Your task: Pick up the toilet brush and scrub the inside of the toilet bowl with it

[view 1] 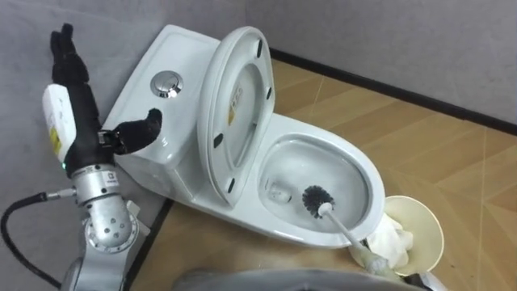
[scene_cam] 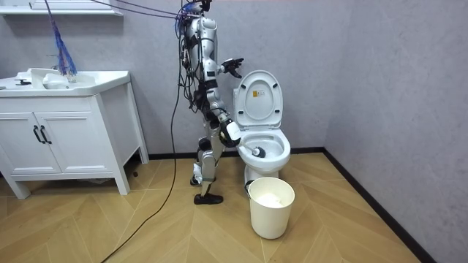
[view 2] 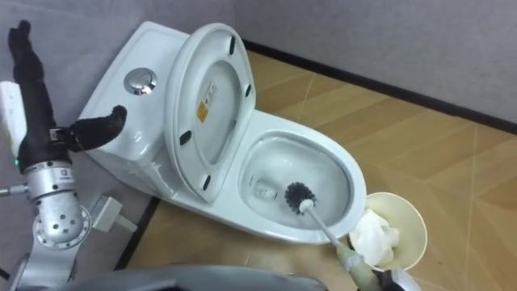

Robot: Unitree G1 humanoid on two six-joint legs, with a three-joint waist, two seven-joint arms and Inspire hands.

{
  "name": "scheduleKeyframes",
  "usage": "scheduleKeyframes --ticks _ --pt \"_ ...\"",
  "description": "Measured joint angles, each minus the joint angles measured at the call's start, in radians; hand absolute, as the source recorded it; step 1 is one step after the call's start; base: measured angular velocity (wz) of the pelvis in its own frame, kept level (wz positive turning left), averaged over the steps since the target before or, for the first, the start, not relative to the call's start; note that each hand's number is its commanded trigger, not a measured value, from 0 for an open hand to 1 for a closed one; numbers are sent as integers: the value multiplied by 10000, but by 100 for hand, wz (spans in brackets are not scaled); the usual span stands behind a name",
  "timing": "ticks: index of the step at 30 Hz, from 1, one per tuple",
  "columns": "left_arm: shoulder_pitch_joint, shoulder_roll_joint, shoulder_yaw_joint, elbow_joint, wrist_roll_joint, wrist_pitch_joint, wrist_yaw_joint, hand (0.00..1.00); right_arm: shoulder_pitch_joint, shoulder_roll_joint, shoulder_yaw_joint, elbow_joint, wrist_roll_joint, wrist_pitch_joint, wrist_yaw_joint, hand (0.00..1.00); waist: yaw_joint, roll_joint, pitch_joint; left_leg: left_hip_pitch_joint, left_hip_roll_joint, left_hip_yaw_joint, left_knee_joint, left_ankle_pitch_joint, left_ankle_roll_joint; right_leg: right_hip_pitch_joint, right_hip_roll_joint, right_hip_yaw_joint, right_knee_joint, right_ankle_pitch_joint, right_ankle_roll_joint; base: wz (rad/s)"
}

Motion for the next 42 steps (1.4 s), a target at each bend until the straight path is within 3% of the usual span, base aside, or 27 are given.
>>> scheduleKeyframes --ticks 4,8,12,13,14,18,24,26,28,29,32,34,37,42 --pt "-76 118 -299 872 10 -2 -349 0 -236 -70 52 7 -474 51 100 100 10 -21 -11 -2 -3 12 -4 2 3 -8 -4 84 2 0 1 -1" --pt "-59 270 -785 1900 11 319 -943 0 -598 -127 278 -33 -1103 213 264 100 -6 -147 -56 -225 6 4 37 12 -1 -222 1 77 22 1 -2 1" --pt "-61 491 -880 2008 6 415 -1422 0 -830 -175 484 -35 -1176 298 295 100 66 -303 -67 -481 -6 -42 156 16 1 -376 -21 -54 47 7 -10 7" --pt "-68 628 -913 2001 10 467 -1594 0 -894 -204 501 -76 -1178 310 294 100 78 -347 -104 -571 -9 -42 162 18 4 -480 -25 -54 61 9 -12 0" --pt "-72 742 -919 2012 18 502 -1769 0 -996 -261 581 -215 -1179 322 295 100 117 -348 -85 -636 -8 -54 174 26 12 -533 -28 -70 68 25 -27 0" --pt "-215 795 -947 2065 100 534 -2296 0 -1346 -430 589 -346 -1048 288 235 100 194 -327 -77 -900 -16 -97 378 29 19 -688 -51 -83 83 32 -27 5" --pt "-1090 812 -1055 2892 689 123 -2508 0 -2094 -800 634 -448 -1168 293 -199 100 396 -116 -22 -1802 -38 -248 817 37 6 -1481 -84 -344 460 45 -52 9" --pt "-1448 829 -1177 3388 810 -163 -2481 0 -2402 -870 793 -384 -1136 279 -439 100 638 -71 -6 -2131 -18 -271 958 52 -18 -1777 -80 -386 578 77 -105 0" --pt "-1896 874 -1255 3745 810 -341 -2495 0 -2846 -1019 1039 -205 -1168 281 -532 100 754 -11 50 -2475 -15 -331 1238 53 -19 -2066 -87 -445 774 87 -123 5" --pt "-2249 918 -1448 4001 810 -410 -2490 0 -3154 -1174 1300 -80 -1226 286 -608 100 897 12 130 -2646 -8 -334 1335 56 -25 -2274 -103 -442 932 89 -134 4" --pt "-3017 1066 -1824 4501 822 -566 -2458 0 -3828 -1449 1881 -6 -1217 293 -698 100 1084 85 159 -3333 -7 -370 1750 88 -34 -2983 -189 -495 1425 65 -192 3" --pt "-3501 1072 -2056 4840 844 -582 -2312 0 -4168 -1449 2152 3 -1290 311 -708 100 1173 75 188 -3677 -20 -369 1867 150 -38 -3344 -261 -504 1711 38 -236 2" --pt "-4279 1078 -2251 5287 1400 -582 -1902 0 -4814 -1451 2360 41 -1444 687 -712 100 1286 69 352 -4417 -35 -312 2267 183 -53 -4120 -302 -355 2250 2 -307 -6" --pt "-5172 1188 -2518 5654 2068 -514 -925 0 -5443 -1631 2720 -43 -1453 898 -722 100 1331 -16 454 -5476 -137 -304 2407 546 -111 -5375 -437 -336 2652 85 -467 -1"
